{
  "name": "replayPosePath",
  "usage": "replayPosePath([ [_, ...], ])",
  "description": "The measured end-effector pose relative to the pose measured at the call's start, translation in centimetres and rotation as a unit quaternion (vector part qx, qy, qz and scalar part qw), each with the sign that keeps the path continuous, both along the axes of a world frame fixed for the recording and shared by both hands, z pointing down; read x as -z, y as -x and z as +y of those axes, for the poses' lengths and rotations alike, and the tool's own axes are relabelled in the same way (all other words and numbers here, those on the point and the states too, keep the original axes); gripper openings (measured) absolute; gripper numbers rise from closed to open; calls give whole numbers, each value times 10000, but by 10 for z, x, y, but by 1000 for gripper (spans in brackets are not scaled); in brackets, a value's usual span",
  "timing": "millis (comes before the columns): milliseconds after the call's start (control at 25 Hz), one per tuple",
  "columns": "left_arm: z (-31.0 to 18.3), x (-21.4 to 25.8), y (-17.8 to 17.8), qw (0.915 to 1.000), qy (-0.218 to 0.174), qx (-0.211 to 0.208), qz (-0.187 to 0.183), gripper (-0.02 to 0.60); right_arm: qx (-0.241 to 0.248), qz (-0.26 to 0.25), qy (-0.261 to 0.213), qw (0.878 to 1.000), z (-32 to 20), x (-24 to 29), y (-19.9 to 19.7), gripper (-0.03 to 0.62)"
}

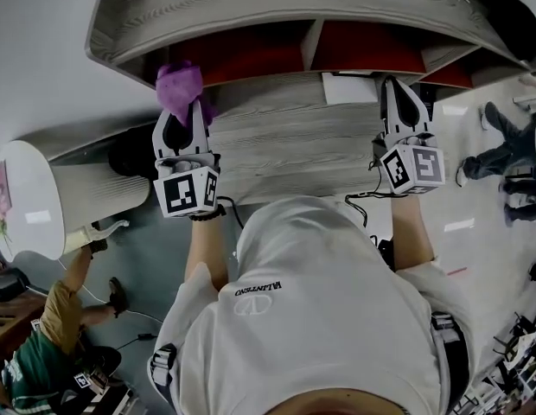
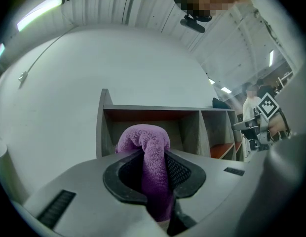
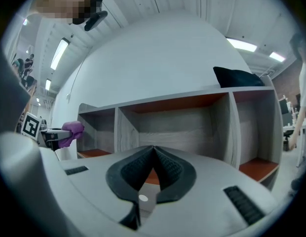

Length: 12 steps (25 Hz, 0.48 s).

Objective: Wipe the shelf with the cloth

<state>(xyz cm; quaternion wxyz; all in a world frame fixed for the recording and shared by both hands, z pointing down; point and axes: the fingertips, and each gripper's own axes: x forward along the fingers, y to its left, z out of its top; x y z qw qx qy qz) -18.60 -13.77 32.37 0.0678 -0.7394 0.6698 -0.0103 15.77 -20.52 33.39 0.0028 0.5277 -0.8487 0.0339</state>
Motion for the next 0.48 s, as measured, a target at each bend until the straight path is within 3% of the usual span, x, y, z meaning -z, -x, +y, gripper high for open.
replayPosePath([
  [480,2,10,0,10000,-80,12,-42,78,-145,-88,25,9999,-4,1,-17,-2],
])
